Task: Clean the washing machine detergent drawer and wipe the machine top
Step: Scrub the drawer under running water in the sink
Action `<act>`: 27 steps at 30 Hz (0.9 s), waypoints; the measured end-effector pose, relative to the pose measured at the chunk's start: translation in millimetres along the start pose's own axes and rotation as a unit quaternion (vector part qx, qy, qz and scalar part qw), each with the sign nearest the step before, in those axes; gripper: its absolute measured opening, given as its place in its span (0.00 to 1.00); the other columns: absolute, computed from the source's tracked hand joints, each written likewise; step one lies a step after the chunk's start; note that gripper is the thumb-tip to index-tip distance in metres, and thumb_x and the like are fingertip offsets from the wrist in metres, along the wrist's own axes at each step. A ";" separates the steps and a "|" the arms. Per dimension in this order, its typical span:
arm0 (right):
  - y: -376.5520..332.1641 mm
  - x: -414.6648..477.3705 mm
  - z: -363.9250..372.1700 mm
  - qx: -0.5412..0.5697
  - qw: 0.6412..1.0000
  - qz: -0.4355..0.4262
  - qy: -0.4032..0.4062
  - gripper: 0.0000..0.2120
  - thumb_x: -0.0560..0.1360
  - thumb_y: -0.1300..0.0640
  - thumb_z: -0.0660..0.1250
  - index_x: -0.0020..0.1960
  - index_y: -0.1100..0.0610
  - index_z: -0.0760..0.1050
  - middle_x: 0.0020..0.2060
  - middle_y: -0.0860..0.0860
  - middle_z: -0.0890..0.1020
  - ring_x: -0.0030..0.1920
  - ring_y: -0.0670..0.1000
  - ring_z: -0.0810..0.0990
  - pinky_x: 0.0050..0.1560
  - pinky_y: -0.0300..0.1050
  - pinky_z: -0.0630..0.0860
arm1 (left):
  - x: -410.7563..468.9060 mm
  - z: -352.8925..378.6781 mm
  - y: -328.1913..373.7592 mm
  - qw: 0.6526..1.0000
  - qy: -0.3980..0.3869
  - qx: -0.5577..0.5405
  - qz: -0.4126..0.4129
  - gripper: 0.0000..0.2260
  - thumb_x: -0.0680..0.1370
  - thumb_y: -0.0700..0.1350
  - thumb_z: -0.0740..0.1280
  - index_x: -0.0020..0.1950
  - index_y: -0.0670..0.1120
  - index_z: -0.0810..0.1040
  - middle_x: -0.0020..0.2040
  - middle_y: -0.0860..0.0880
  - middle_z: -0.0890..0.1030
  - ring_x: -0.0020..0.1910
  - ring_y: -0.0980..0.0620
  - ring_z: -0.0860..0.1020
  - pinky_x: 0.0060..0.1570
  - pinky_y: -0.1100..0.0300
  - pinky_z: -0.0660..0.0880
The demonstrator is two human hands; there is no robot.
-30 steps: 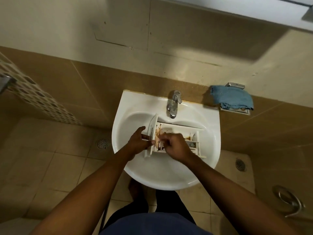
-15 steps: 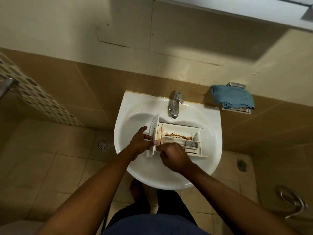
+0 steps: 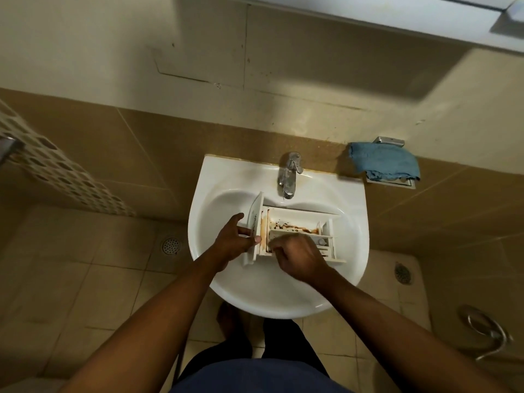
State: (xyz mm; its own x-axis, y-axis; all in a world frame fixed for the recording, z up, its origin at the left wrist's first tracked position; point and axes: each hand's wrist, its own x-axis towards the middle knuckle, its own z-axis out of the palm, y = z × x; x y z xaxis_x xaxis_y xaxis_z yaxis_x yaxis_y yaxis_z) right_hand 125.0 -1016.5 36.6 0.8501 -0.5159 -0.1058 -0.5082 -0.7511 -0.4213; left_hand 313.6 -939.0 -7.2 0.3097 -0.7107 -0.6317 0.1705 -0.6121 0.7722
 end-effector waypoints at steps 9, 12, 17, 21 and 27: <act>0.6 8.2 31.4 -0.048 0.998 -0.012 -0.025 0.31 0.72 0.69 0.67 0.75 0.64 0.69 0.74 0.64 0.71 0.71 0.64 0.74 0.68 0.58 0.76 | -1.5 1.4 1.1 1.000 0.007 -0.008 0.000 0.43 0.72 0.41 0.79 0.82 0.50 0.59 0.61 0.43 0.80 0.59 0.44 0.80 0.58 0.47 0.81; -3.5 -25.2 29.4 -0.044 0.996 -0.069 -0.023 0.24 0.71 0.67 0.65 0.66 0.61 0.79 0.64 0.61 0.81 0.63 0.61 0.81 0.62 0.55 0.81 | -0.9 0.6 1.4 1.000 0.002 0.004 0.002 0.44 0.72 0.41 0.79 0.82 0.50 0.58 0.62 0.43 0.80 0.60 0.44 0.80 0.56 0.48 0.82; 7.8 17.7 5.8 0.001 1.000 0.000 0.012 0.15 0.73 0.62 0.61 0.53 0.58 0.83 0.48 0.56 0.87 0.47 0.59 0.85 0.46 0.45 0.80 | -4.1 0.3 3.5 1.000 -0.004 -0.011 -0.005 0.44 0.72 0.41 0.79 0.82 0.50 0.59 0.61 0.44 0.80 0.57 0.46 0.81 0.47 0.57 0.81; 13.4 54.2 9.5 -0.024 1.000 0.013 -0.012 0.28 0.73 0.62 0.66 0.73 0.61 0.71 0.71 0.60 0.75 0.67 0.62 0.76 0.63 0.52 0.77 | -4.0 1.1 3.5 1.000 0.004 -0.016 -0.007 0.44 0.72 0.41 0.80 0.81 0.50 0.59 0.60 0.43 0.81 0.58 0.44 0.81 0.53 0.51 0.82; 3.7 22.8 17.6 -0.040 0.999 -0.029 -0.016 0.18 0.75 0.63 0.64 0.63 0.60 0.79 0.59 0.59 0.83 0.57 0.61 0.83 0.54 0.49 0.79 | -3.3 0.7 2.9 1.000 0.003 -0.015 -0.003 0.44 0.72 0.42 0.80 0.81 0.50 0.59 0.61 0.43 0.80 0.58 0.43 0.81 0.55 0.49 0.82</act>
State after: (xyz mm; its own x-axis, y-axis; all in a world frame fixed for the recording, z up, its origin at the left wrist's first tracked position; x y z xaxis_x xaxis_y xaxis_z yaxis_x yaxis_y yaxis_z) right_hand 144.9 -1023.8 16.8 0.8814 -0.4585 -0.1136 -0.4671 -0.8099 -0.3548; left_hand 312.4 -938.7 -2.9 0.3133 -0.7047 -0.6366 0.2007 -0.6061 0.7697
